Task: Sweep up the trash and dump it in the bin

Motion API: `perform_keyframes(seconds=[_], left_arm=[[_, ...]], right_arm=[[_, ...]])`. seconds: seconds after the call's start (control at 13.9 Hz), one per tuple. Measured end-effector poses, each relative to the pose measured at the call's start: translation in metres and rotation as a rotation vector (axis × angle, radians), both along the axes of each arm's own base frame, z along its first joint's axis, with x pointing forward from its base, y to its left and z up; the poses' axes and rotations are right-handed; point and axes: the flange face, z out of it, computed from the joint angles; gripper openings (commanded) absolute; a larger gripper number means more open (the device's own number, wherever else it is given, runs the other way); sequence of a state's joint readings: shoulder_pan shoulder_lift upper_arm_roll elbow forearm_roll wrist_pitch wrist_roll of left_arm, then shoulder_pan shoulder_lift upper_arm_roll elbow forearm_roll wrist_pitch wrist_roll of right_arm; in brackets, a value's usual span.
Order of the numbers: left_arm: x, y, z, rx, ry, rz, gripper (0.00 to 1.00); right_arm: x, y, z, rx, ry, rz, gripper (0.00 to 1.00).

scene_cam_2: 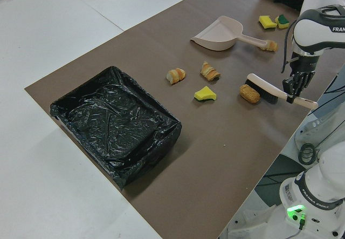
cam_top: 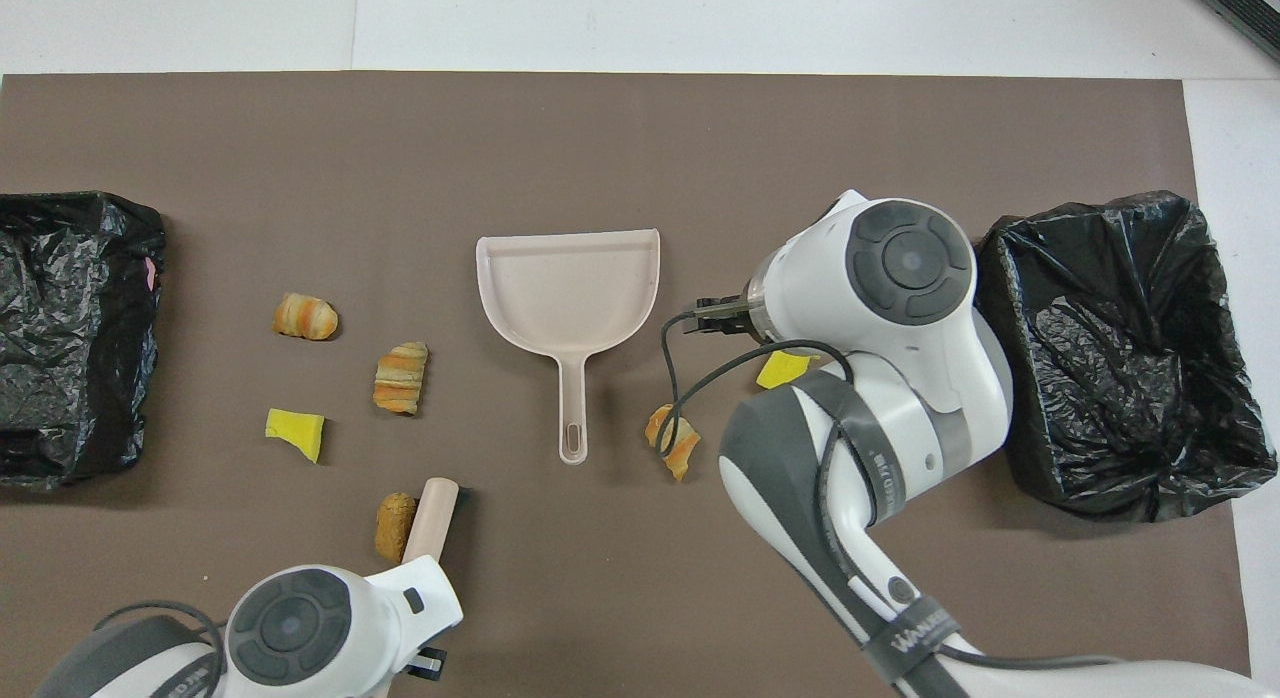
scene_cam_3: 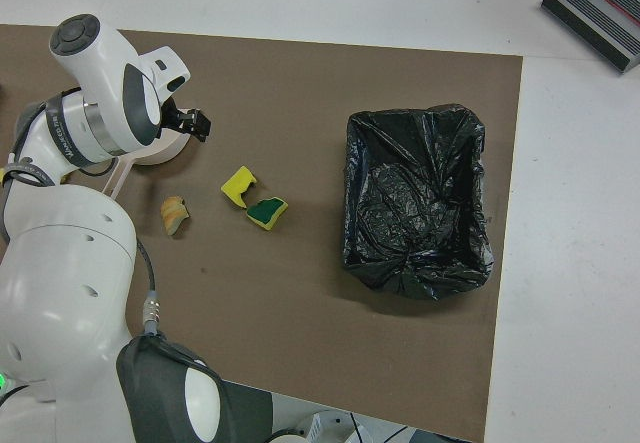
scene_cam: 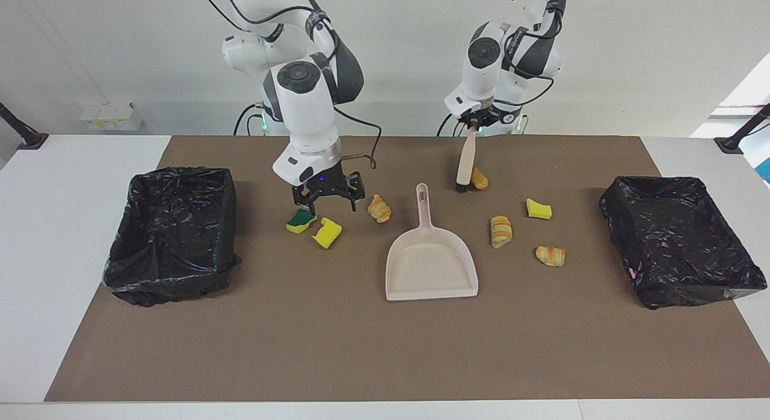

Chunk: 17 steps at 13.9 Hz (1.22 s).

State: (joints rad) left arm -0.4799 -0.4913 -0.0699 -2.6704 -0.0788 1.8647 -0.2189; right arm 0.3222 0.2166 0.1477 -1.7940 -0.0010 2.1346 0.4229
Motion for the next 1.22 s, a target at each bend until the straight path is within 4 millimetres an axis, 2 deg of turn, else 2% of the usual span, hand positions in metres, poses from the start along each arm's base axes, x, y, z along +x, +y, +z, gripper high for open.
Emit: perform_keyframes(seconds=[0.22, 0.36, 0.5, 0.65, 0.72, 0.86, 1.08, 1.22], left_arm=[[0.047, 0.051, -0.006, -0.070, -0.033, 0.033, 0.00], [0.083, 0.075, -0.001, -0.093, -0.045, 0.054, 0.00], [0.119, 0.081, 0.010, -0.093, -0.066, 0.062, 0.00], [0.145, 0.075, 0.030, -0.095, -0.074, 0.057, 0.00], [0.154, 0.073, 0.044, -0.095, -0.070, 0.057, 0.00], [0.160, 0.075, 0.063, -0.087, -0.051, 0.072, 0.00], [0.155, 0.099, 0.067, -0.029, 0.001, 0.171, 0.00], [0.146, 0.120, 0.062, 0.038, 0.002, 0.215, 0.00]], right_arm=[[-0.019, 0.045, -0.018, 0.009, 0.024, -0.051, 1.00], [-0.037, 0.082, -0.032, 0.019, 0.033, -0.068, 1.00], [-0.060, 0.126, -0.053, 0.016, 0.014, -0.056, 1.00], [-0.073, 0.152, -0.077, -0.010, -0.016, -0.028, 1.00], [-0.076, 0.158, -0.086, -0.014, -0.019, -0.016, 0.94], [-0.074, 0.158, -0.094, -0.021, -0.018, -0.013, 0.70], [-0.073, 0.156, -0.096, -0.026, -0.017, -0.015, 0.09], [-0.074, 0.156, -0.098, -0.027, -0.016, -0.013, 0.00]])
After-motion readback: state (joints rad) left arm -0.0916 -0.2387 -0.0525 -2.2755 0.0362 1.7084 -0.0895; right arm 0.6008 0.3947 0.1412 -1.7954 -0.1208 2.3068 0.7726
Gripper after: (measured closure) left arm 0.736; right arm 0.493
